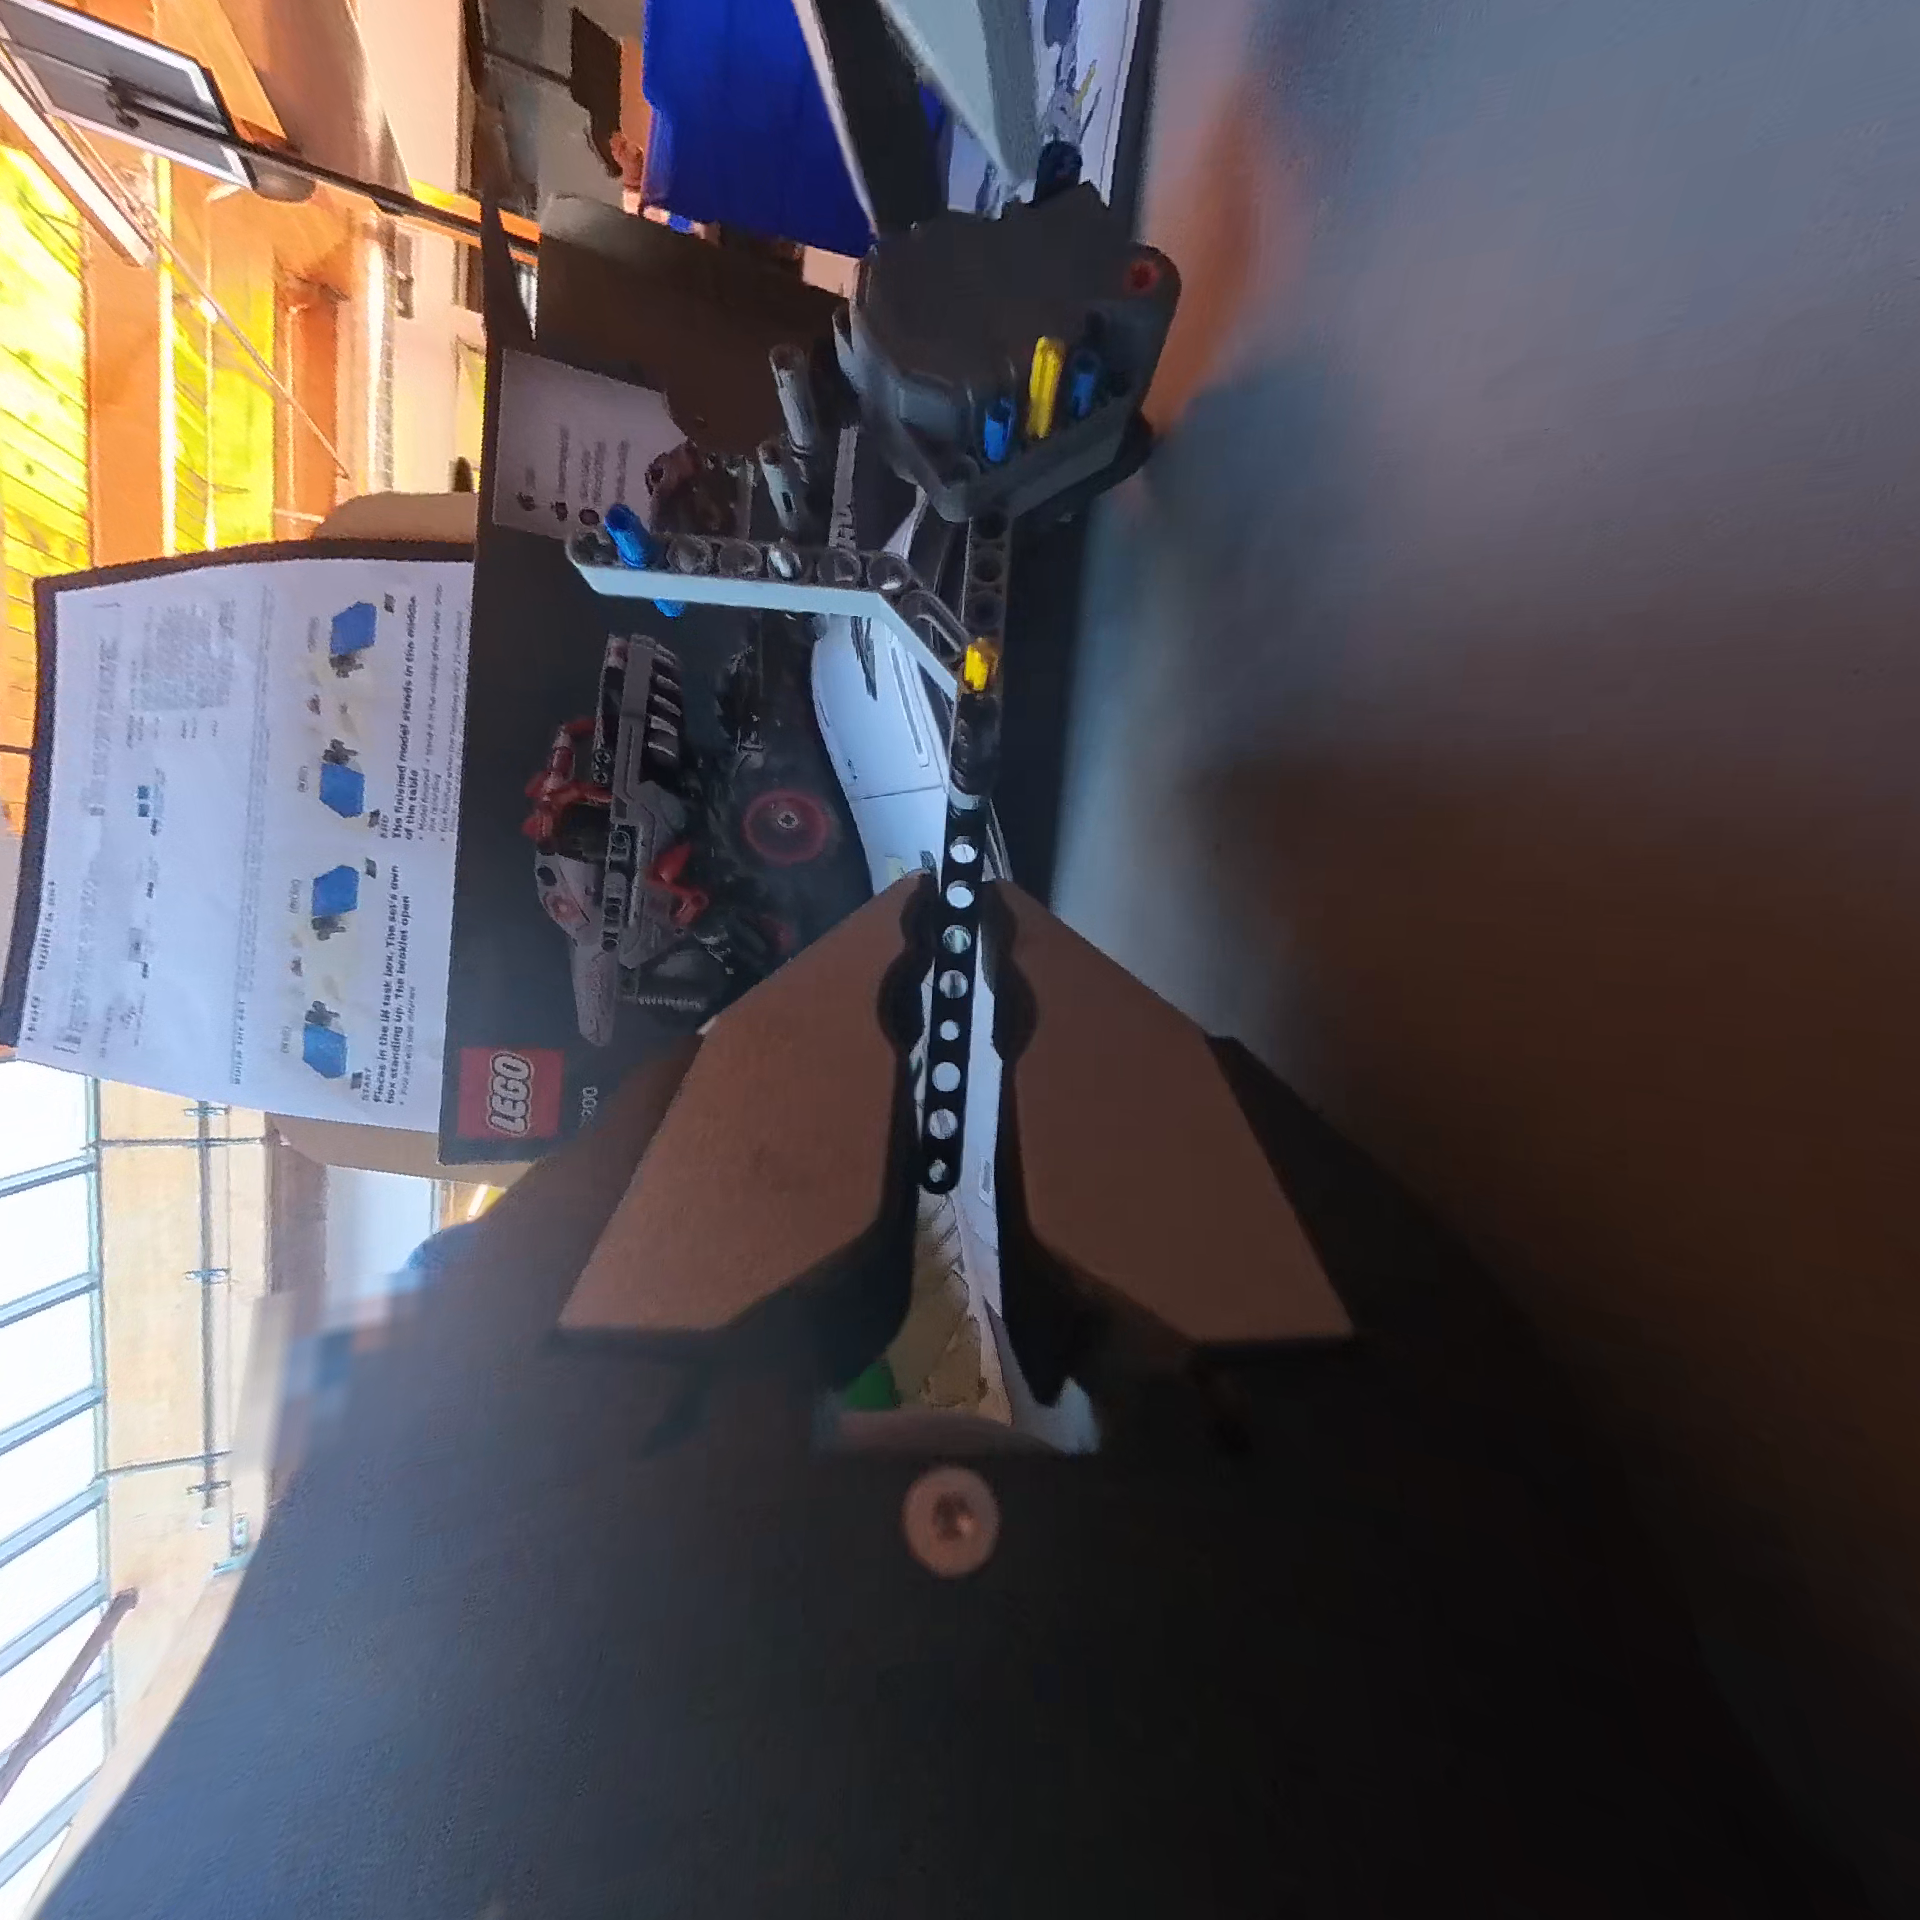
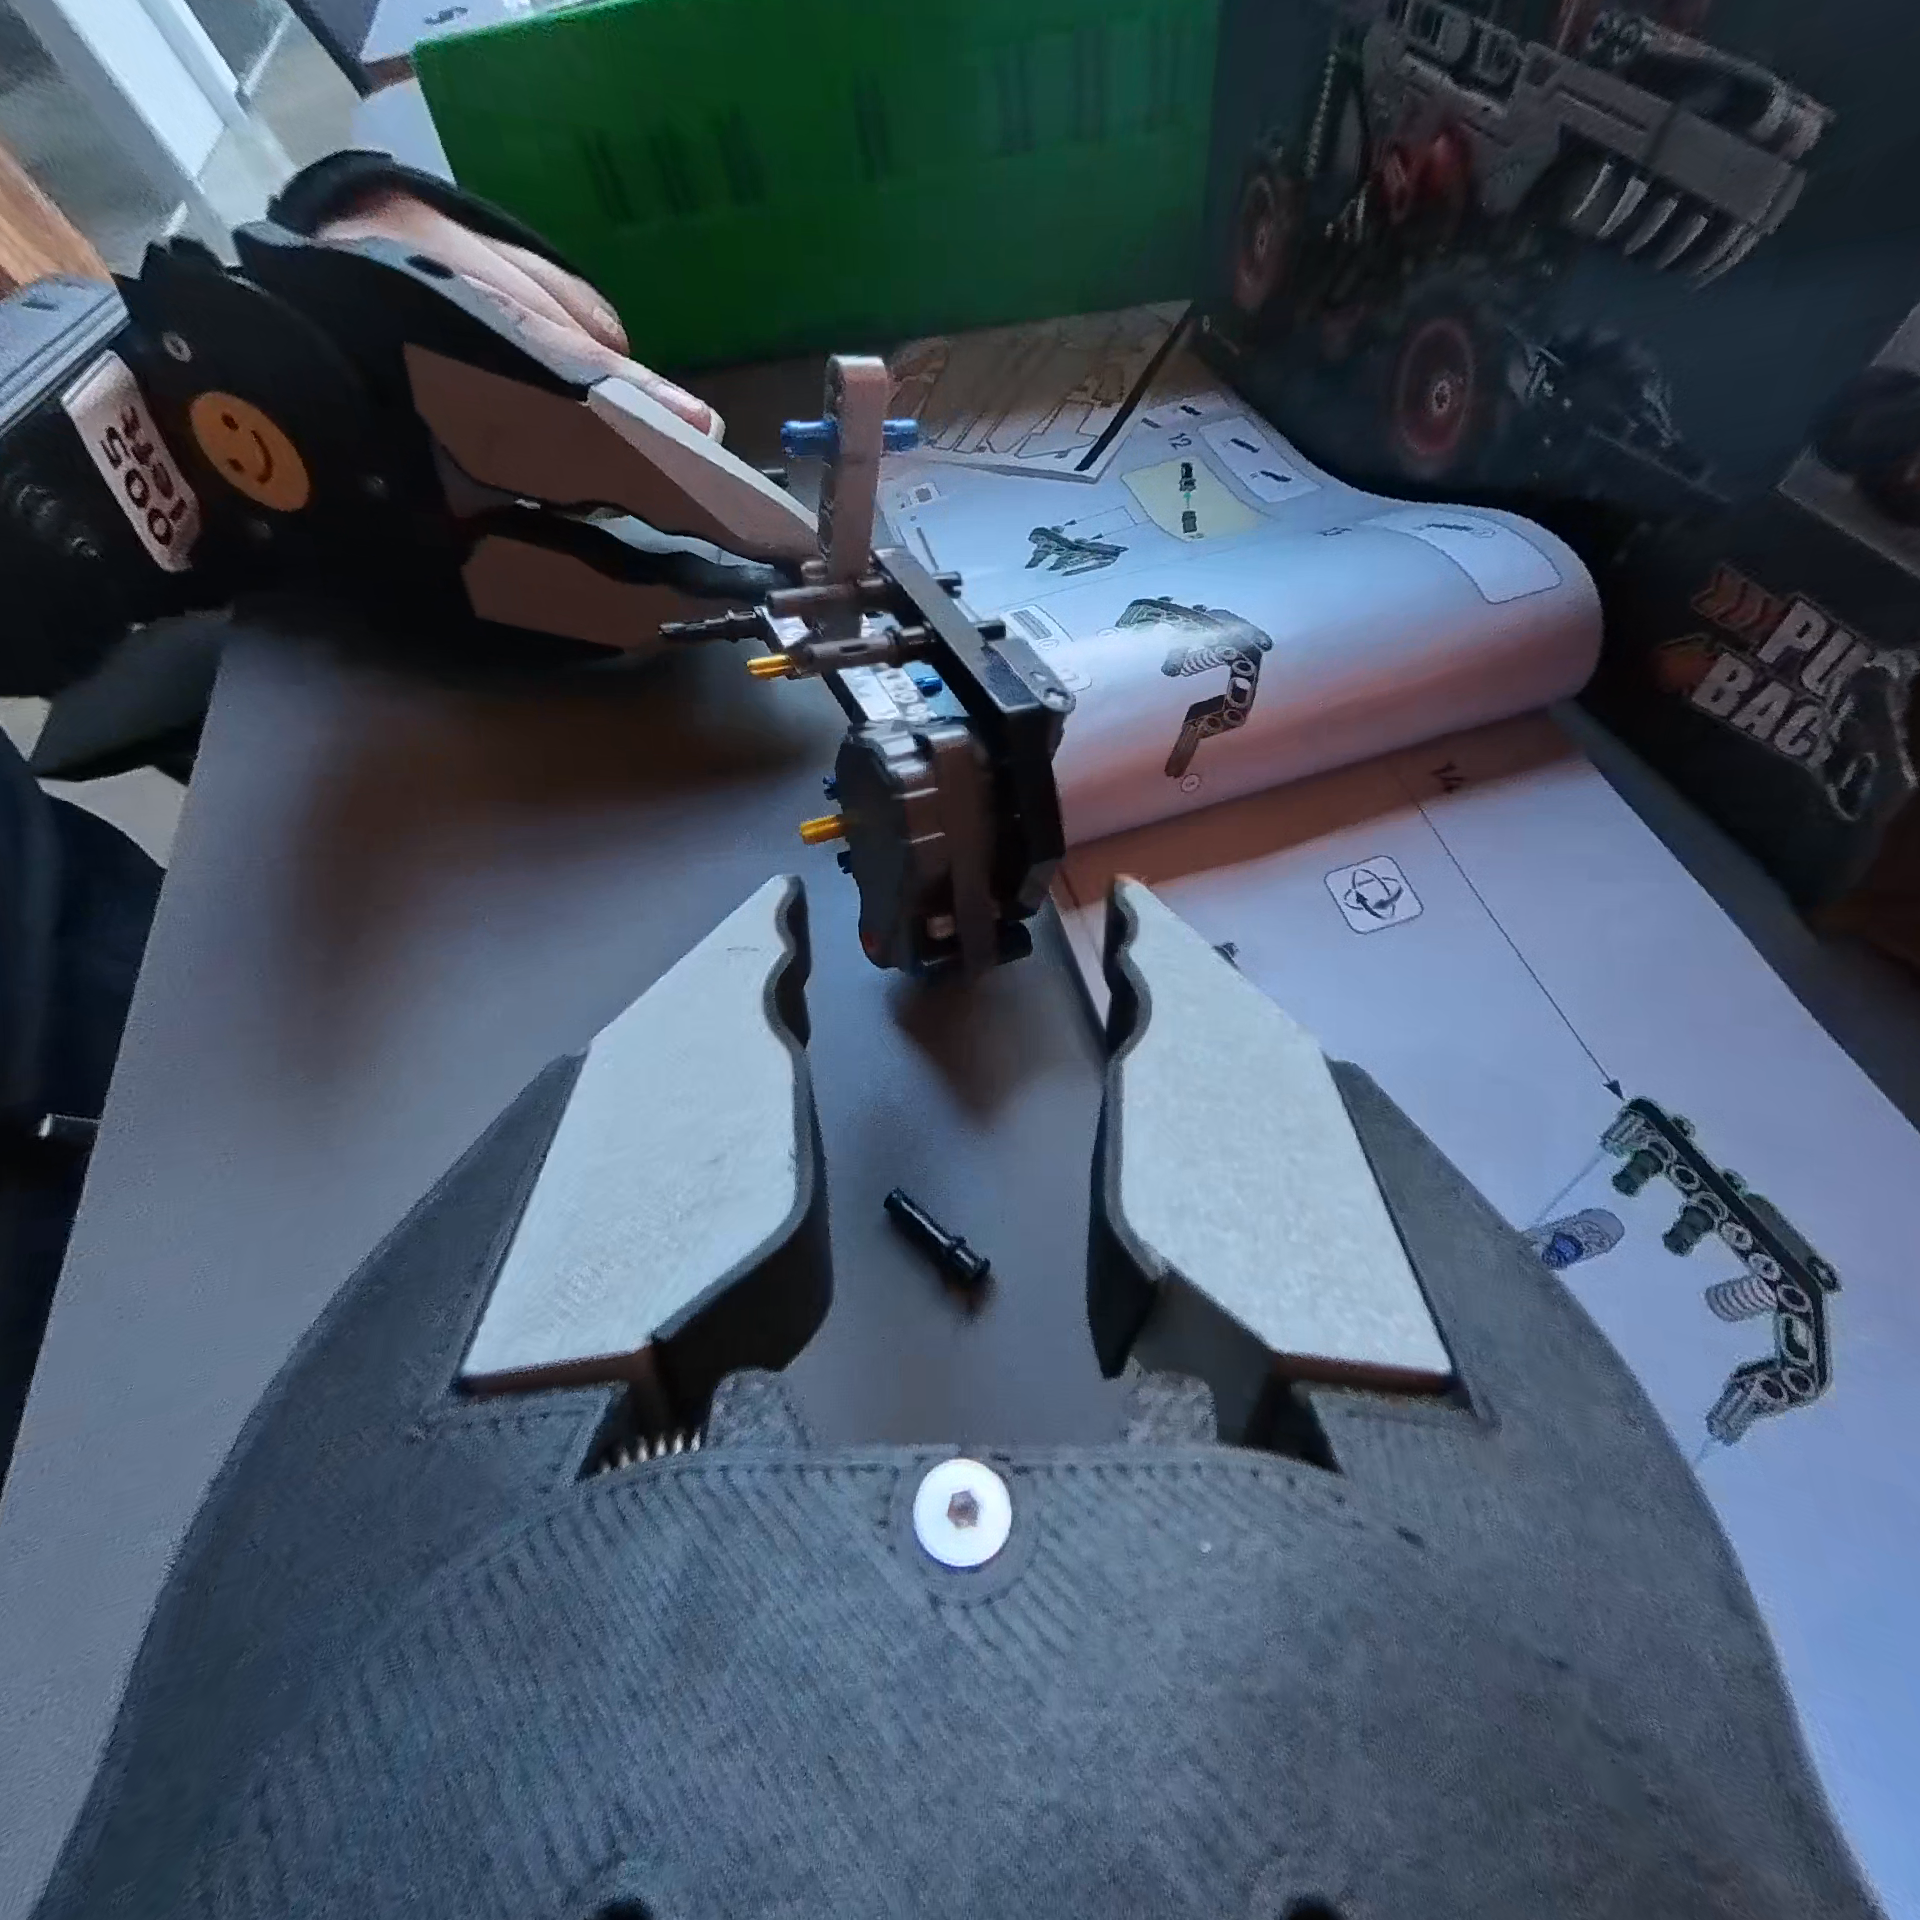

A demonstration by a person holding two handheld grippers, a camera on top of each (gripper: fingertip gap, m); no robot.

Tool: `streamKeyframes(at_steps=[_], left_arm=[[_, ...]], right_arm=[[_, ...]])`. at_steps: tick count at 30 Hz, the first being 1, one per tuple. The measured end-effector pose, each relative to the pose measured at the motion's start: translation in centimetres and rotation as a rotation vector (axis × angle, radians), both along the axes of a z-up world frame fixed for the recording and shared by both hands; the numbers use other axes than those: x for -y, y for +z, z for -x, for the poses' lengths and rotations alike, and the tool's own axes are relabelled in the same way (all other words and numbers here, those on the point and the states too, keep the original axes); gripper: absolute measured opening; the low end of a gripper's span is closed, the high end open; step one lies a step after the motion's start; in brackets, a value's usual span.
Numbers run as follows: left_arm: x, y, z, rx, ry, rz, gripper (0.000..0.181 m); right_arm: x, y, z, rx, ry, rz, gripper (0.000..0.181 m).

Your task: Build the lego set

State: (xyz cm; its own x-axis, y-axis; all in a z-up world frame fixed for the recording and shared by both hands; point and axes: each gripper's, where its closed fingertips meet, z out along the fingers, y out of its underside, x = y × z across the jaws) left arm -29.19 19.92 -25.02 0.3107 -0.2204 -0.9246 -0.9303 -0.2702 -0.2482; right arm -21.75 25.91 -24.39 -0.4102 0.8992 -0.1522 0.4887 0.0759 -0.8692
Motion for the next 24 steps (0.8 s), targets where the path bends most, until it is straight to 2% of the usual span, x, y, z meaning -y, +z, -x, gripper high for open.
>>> streamKeyframes(at_steps=[2, 6, 10, 13, 15, 24], left_arm=[[0.0, 0.0, -0.1, -0.015, -0.002, -0.005, 0.004], [0.2, 0.0, 0.3, -0.012, 0.004, -0.002, 0.005], [0.4, -0.1, 1.9, 0.006, 0.059, 0.007, 0.007], [0.4, -0.4, 1.5, -0.004, 0.051, 0.021, 0.007], [0.3, -0.7, 1.1, -0.025, 0.046, 0.031, 0.006], [0.4, -2.1, 1.7, 0.023, 0.076, 0.100, 0.008]], right_arm=[[0.5, -0.1, -0.1, 0.001, 0.024, -0.005, 0.046], [1.7, -0.7, -0.7, 0.033, 0.088, -0.036, 0.049], [3.0, -0.6, -1.2, -0.014, 0.139, -0.130, 0.025], [3.5, -1.9, -1.2, 0.035, 0.151, -0.213, 0.031], [3.6, -2.6, -1.1, 0.051, 0.150, -0.274, 0.024], [3.4, -1.4, -1.3, -0.041, 0.129, -0.364, 0.022]])
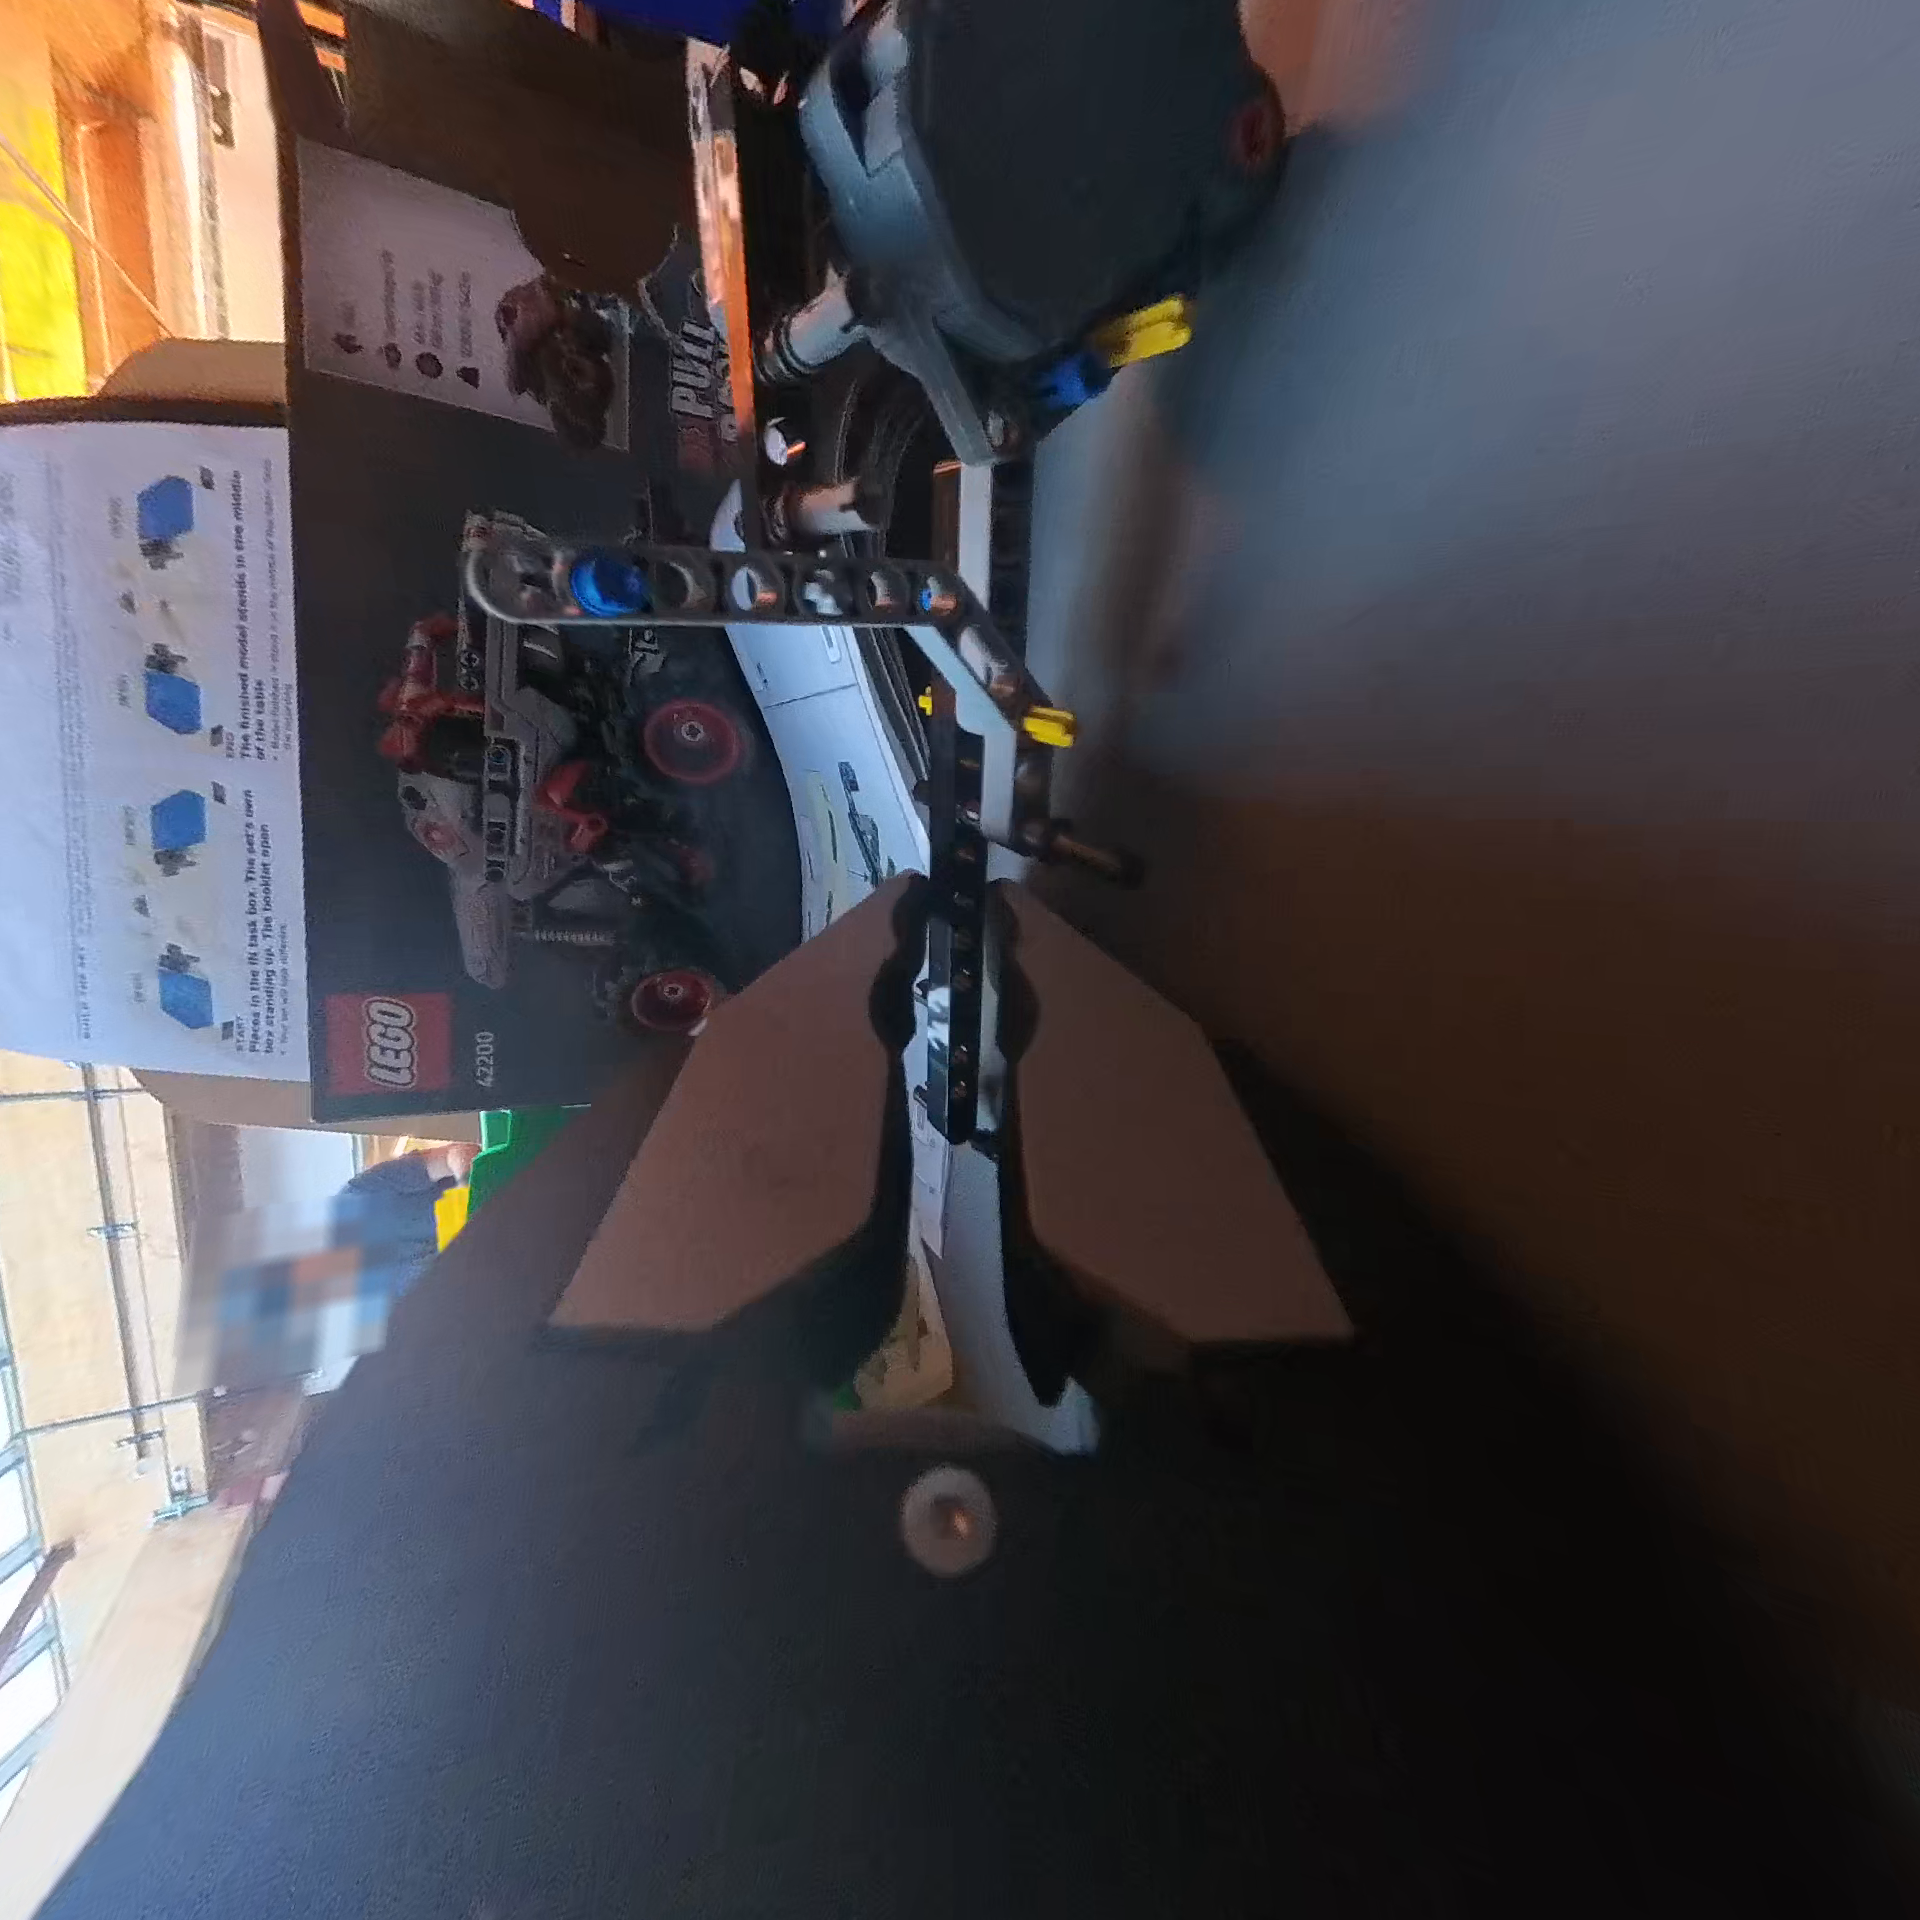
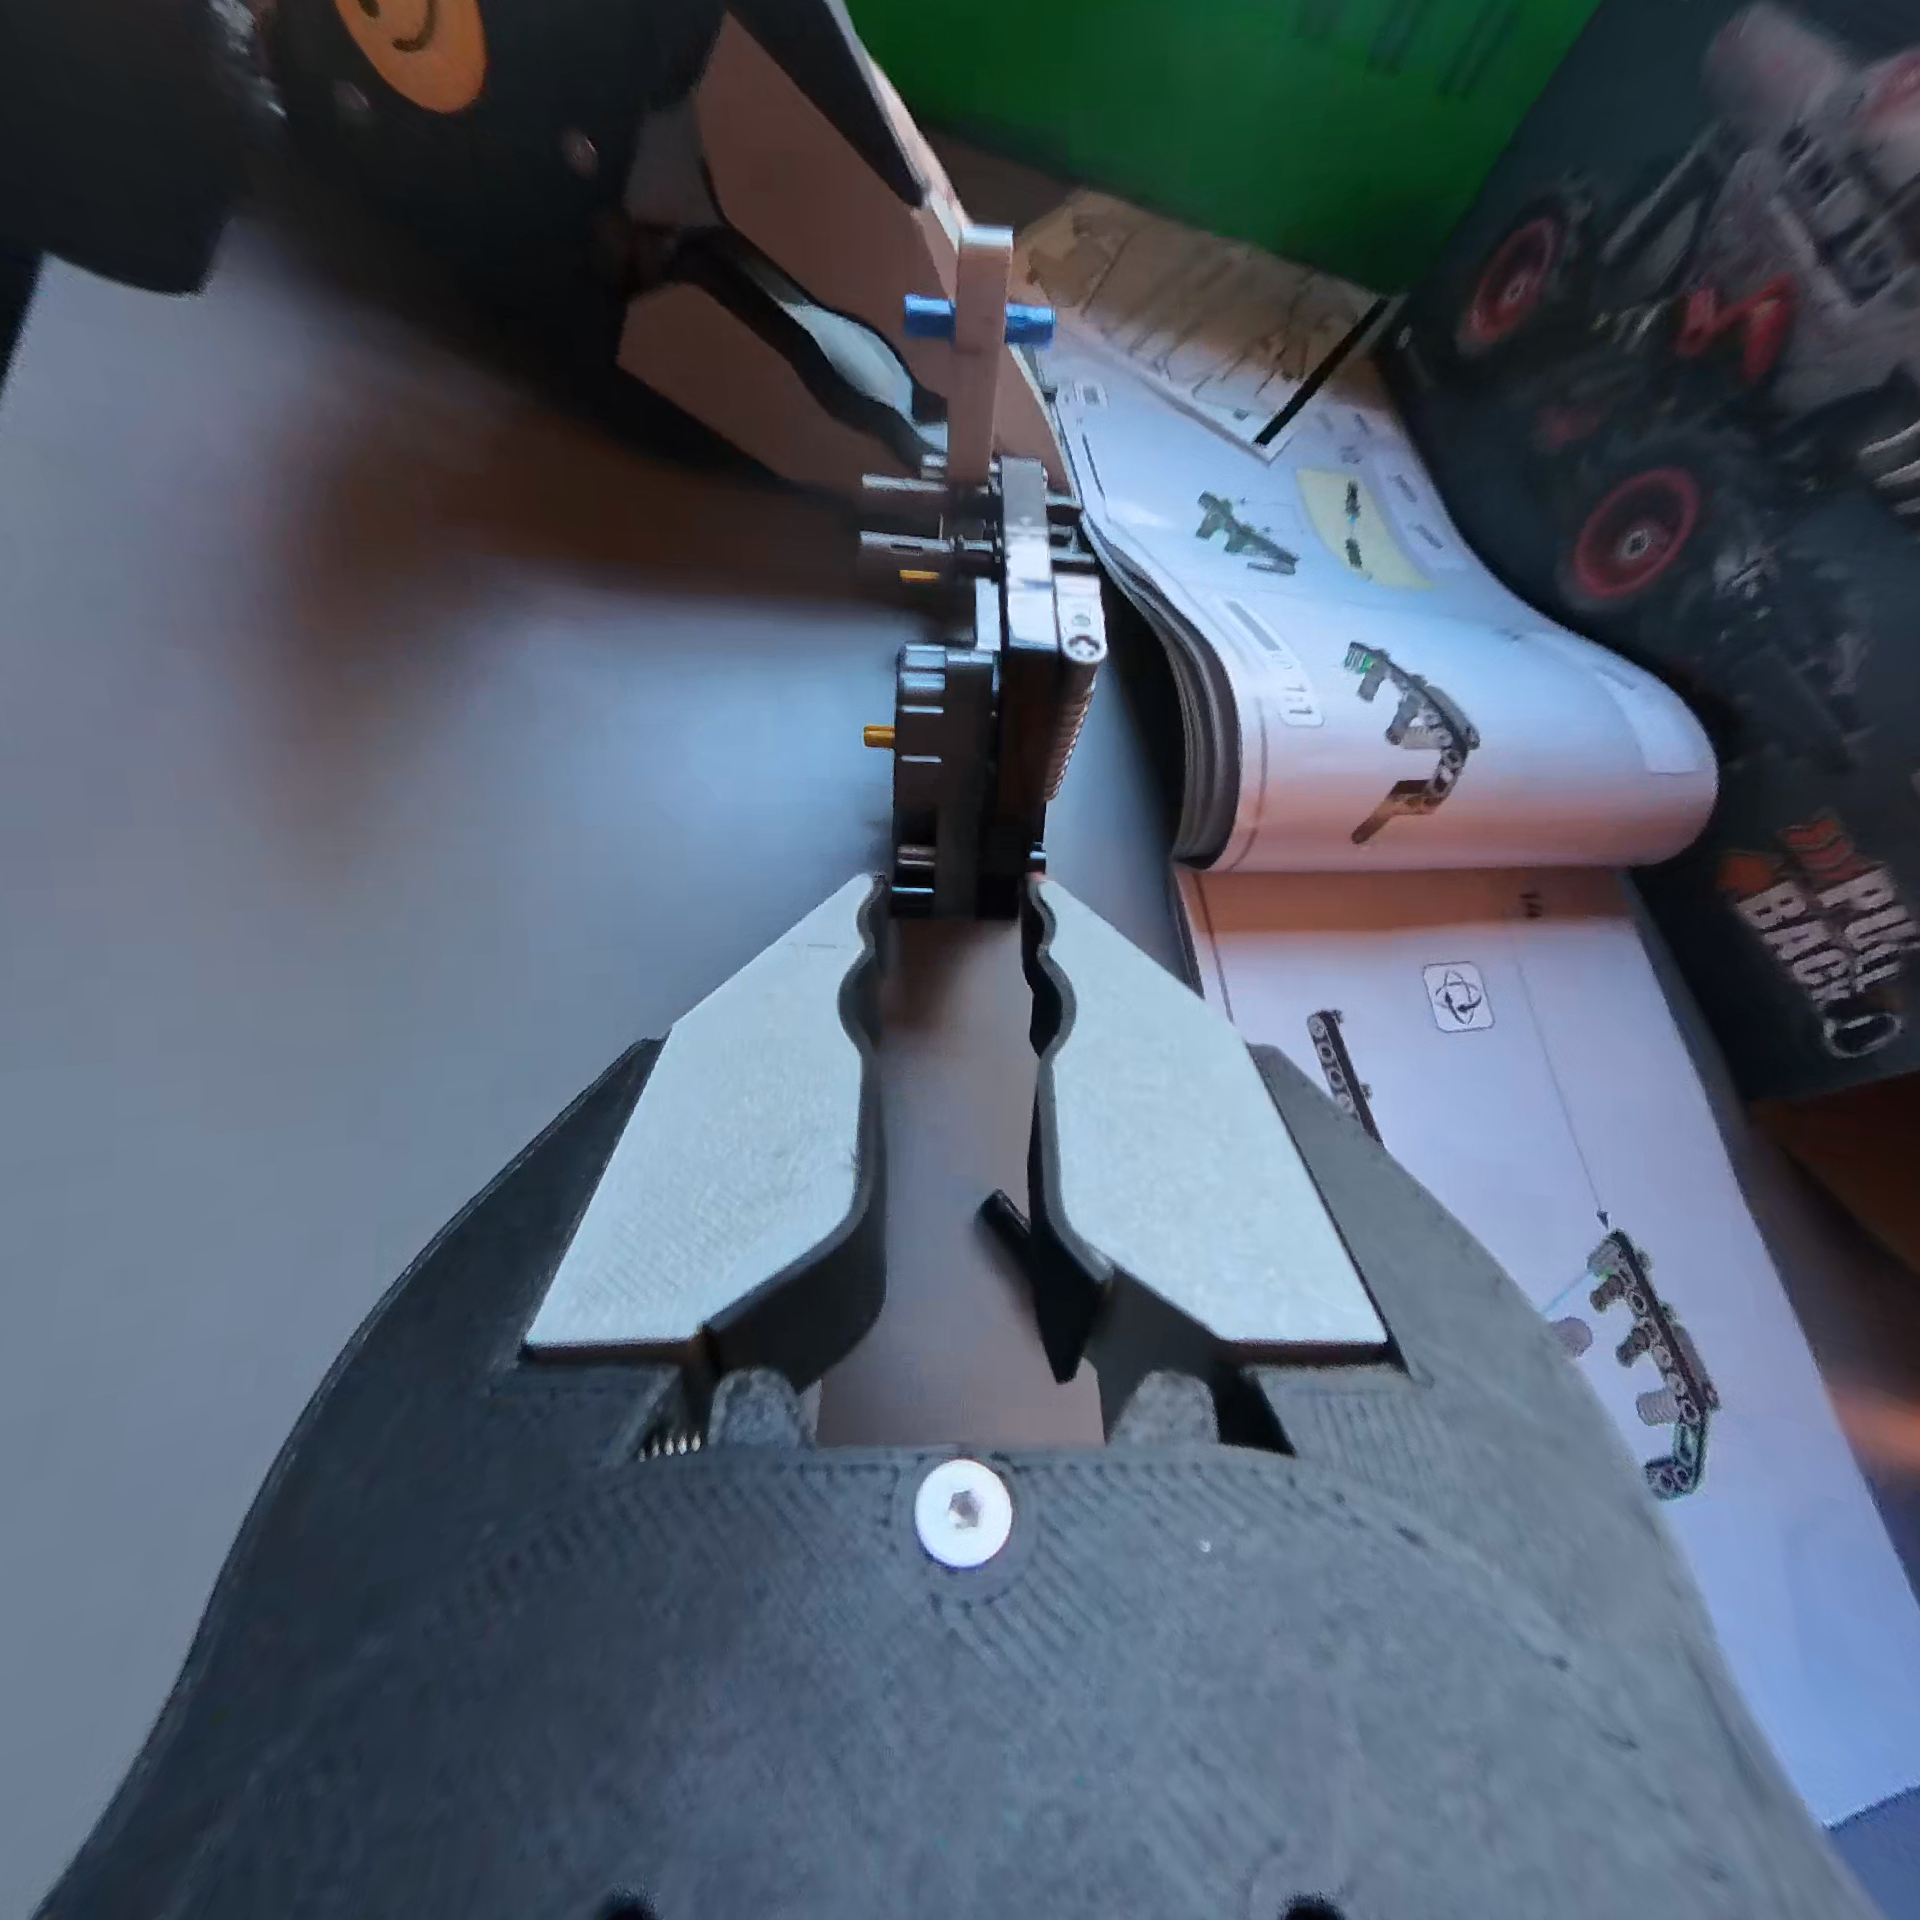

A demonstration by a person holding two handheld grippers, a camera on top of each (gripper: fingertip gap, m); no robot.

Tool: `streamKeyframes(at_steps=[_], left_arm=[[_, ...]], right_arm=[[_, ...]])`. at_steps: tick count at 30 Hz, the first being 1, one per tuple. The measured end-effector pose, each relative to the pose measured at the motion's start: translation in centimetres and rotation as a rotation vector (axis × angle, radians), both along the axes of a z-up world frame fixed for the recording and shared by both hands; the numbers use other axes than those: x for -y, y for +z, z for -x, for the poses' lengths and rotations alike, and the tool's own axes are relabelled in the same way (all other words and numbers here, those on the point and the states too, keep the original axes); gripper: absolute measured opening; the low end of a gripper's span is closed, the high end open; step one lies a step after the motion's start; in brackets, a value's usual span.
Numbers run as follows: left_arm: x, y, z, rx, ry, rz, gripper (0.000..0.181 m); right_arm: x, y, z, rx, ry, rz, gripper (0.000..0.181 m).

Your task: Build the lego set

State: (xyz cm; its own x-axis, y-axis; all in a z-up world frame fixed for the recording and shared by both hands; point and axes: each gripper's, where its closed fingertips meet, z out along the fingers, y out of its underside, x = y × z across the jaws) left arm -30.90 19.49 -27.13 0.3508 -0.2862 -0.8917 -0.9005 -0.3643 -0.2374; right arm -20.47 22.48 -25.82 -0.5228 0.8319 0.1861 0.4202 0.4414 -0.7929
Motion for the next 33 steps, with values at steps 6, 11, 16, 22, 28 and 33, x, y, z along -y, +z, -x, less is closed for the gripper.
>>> streamKeyframes(at_steps=[6, 11, 16, 22, 28, 33], left_arm=[[-0.1, 0.0, -0.1, -0.016, -0.002, 0.004, 0.006], [-0.1, -0.1, -0.1, -0.009, -0.001, 0.008, 0.007], [-0.1, -0.1, -0.2, -0.019, -0.001, 0.006, 0.005], [0.0, 0.0, -0.5, -0.016, -0.016, -0.003, 0.008], [1.3, 0.7, -2.3, 0.309, -0.107, 0.037, 0.023], [1.7, 2.6, -4.5, 0.595, -0.205, 0.045, 0.027]], right_arm=[[0.6, 0.5, 0.1, -0.008, 0.010, 0.043, 0.020], [0.7, 0.5, 0.0, -0.009, 0.022, 0.041, 0.021], [0.9, 0.4, -0.1, 0.005, 0.027, 0.060, 0.020], [0.2, 0.5, 0.0, -0.029, -0.002, -0.007, 0.020], [0.3, 0.5, -0.3, -0.057, 0.019, -0.057, 0.020], [0.4, 0.6, -0.4, -0.052, 0.034, -0.046, 0.020]])
